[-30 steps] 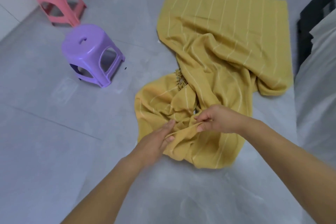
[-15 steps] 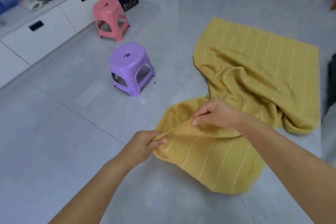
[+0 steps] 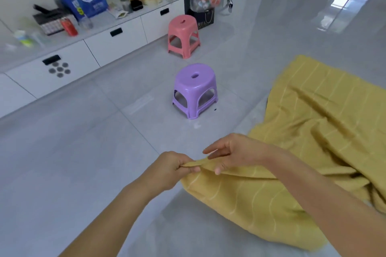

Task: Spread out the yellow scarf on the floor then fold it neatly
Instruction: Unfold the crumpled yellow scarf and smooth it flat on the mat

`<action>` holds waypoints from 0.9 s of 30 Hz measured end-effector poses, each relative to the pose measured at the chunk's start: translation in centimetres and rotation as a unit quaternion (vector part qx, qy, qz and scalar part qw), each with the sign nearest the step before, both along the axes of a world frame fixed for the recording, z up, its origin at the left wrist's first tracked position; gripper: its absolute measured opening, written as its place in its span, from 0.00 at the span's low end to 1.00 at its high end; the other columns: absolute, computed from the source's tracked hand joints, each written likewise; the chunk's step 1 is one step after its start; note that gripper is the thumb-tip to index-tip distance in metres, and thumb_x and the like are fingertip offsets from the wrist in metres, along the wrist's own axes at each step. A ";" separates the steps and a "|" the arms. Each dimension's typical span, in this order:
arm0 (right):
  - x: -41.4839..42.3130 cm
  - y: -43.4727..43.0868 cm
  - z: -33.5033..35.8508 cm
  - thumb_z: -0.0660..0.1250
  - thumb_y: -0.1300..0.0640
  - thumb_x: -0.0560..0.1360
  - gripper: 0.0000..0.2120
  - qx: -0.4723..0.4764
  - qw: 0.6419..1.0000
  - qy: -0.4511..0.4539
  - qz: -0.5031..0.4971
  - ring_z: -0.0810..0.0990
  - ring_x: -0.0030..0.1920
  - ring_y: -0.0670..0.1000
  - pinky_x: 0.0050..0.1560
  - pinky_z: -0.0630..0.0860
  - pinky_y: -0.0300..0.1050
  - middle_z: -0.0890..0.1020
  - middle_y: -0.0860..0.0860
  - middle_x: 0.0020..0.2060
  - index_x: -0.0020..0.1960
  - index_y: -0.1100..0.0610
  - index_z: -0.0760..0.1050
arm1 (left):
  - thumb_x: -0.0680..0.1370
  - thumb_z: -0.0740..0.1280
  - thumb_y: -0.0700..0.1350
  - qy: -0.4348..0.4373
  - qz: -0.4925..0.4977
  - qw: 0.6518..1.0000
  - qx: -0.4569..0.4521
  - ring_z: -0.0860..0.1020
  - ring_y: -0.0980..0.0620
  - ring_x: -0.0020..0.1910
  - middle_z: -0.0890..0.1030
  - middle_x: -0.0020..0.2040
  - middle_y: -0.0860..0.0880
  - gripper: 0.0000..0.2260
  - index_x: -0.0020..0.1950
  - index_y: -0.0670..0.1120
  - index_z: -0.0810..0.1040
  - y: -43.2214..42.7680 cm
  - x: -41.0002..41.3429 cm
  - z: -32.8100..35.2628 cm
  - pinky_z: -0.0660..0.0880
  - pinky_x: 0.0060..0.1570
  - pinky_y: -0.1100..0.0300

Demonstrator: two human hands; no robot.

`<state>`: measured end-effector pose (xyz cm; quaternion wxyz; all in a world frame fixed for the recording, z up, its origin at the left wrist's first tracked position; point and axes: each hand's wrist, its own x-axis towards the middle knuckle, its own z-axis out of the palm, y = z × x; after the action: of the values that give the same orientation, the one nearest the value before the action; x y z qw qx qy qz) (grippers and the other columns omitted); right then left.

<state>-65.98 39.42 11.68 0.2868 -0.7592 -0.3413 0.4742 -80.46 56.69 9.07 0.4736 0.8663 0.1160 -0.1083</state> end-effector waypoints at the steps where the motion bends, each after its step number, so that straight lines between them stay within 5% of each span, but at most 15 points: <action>1: -0.8 0.4 -0.7 0.79 0.55 0.62 0.32 -0.004 1.000 -0.002 0.009 0.76 0.57 0.36 0.60 0.70 0.34 0.80 0.43 0.54 0.65 0.48 0.73 | 0.69 0.65 0.60 -0.006 0.006 1.000 0.007 0.70 0.57 0.31 0.79 0.35 0.41 0.20 0.44 0.44 0.83 -0.3 -0.2 -0.1 0.66 0.34 0.63; 3: -2.4 1.1 -1.6 0.79 0.52 0.62 0.33 0.000 0.998 -0.045 0.032 0.74 0.56 0.33 0.59 0.69 0.31 0.79 0.38 0.54 0.65 0.45 0.73 | 0.68 0.62 0.62 -0.015 0.025 0.999 0.022 0.70 0.57 0.31 0.79 0.36 0.42 0.23 0.44 0.44 0.83 -0.7 -0.7 -0.7 0.67 0.34 0.61; 8: -3.2 1.1 -2.0 0.74 0.52 0.68 0.10 0.067 0.983 -0.167 0.035 0.80 0.46 0.37 0.49 0.75 0.36 0.83 0.36 0.44 0.49 0.44 0.83 | 0.72 0.68 0.61 -0.026 0.042 0.997 0.058 0.66 0.54 0.28 0.69 0.25 0.51 0.21 0.34 0.43 0.76 -1.7 -1.8 -2.3 0.61 0.31 0.61; 12: -1.9 -0.5 -1.0 0.75 0.60 0.68 0.11 0.080 0.982 -0.170 0.016 0.77 0.42 0.29 0.45 0.71 0.26 0.76 0.26 0.40 0.49 0.51 0.84 | 0.69 0.72 0.59 -0.021 0.044 0.998 0.025 0.66 0.54 0.28 0.69 0.27 0.50 0.20 0.39 0.41 0.79 -3.3 -1.9 -4.3 0.64 0.32 0.59; 15: -0.9 -2.1 0.2 0.74 0.65 0.68 0.11 0.079 0.988 -0.128 -0.015 0.76 0.31 0.30 0.37 0.68 0.25 0.78 0.29 0.30 0.49 0.54 0.83 | 0.67 0.70 0.61 0.004 0.032 0.999 -0.009 0.78 0.57 0.43 0.83 0.42 0.53 0.17 0.50 0.55 0.82 -4.3 -1.5 -6.4 0.74 0.49 0.57; 18: 0.1 -4.5 1.2 0.75 0.57 0.66 0.09 0.094 0.989 -0.104 -0.040 0.76 0.29 0.39 0.35 0.71 0.32 0.84 0.44 0.30 0.44 0.44 0.83 | 0.75 0.67 0.55 -0.011 -0.023 0.998 0.050 0.74 0.56 0.62 0.79 0.61 0.55 0.19 0.65 0.57 0.74 -5.4 -0.5 -8.3 0.58 0.70 0.60; 20: 0.8 -6.2 1.2 0.73 0.52 0.66 0.13 0.081 0.987 -0.137 -0.037 0.84 0.43 0.54 0.47 0.79 0.51 0.85 0.51 0.41 0.44 0.35 0.81 | 0.78 0.62 0.55 -0.042 -0.029 0.992 0.112 0.65 0.55 0.70 0.70 0.70 0.52 0.24 0.72 0.51 0.65 -6.3 0.6 -8.4 0.48 0.73 0.58; 21: 0.9 -7.0 1.1 0.73 0.57 0.68 0.19 0.084 0.985 -0.149 -0.033 0.82 0.52 0.55 0.57 0.76 0.54 0.85 0.46 0.46 0.47 0.32 0.79 | 0.78 0.58 0.57 -0.058 -0.029 0.990 0.125 0.62 0.55 0.72 0.67 0.72 0.51 0.26 0.73 0.49 0.64 -6.7 1.1 -8.3 0.47 0.74 0.56; 24: 0.8 -8.8 0.5 0.71 0.63 0.69 0.27 0.129 0.968 -0.213 -0.022 0.73 0.62 0.38 0.71 0.58 0.40 0.78 0.35 0.55 0.54 0.32 0.74 | 0.70 0.41 0.62 -0.104 -0.044 0.986 0.126 0.58 0.56 0.73 0.62 0.74 0.50 0.37 0.73 0.45 0.63 -7.5 1.9 -7.9 0.44 0.73 0.62; 27: 1.3 -10.1 -0.3 0.70 0.70 0.70 0.35 0.123 0.959 -0.252 -0.041 0.72 0.62 0.36 0.72 0.54 0.35 0.74 0.27 0.54 0.56 0.28 0.71 | 0.70 0.40 0.61 -0.133 -0.033 0.986 0.097 0.57 0.60 0.72 0.61 0.73 0.52 0.37 0.73 0.44 0.62 -7.3 1.7 -8.3 0.45 0.71 0.67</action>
<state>-64.66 29.31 11.37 0.3018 -0.8265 -0.4265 0.2098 -78.76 49.35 0.77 0.3944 0.9184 0.0330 0.0039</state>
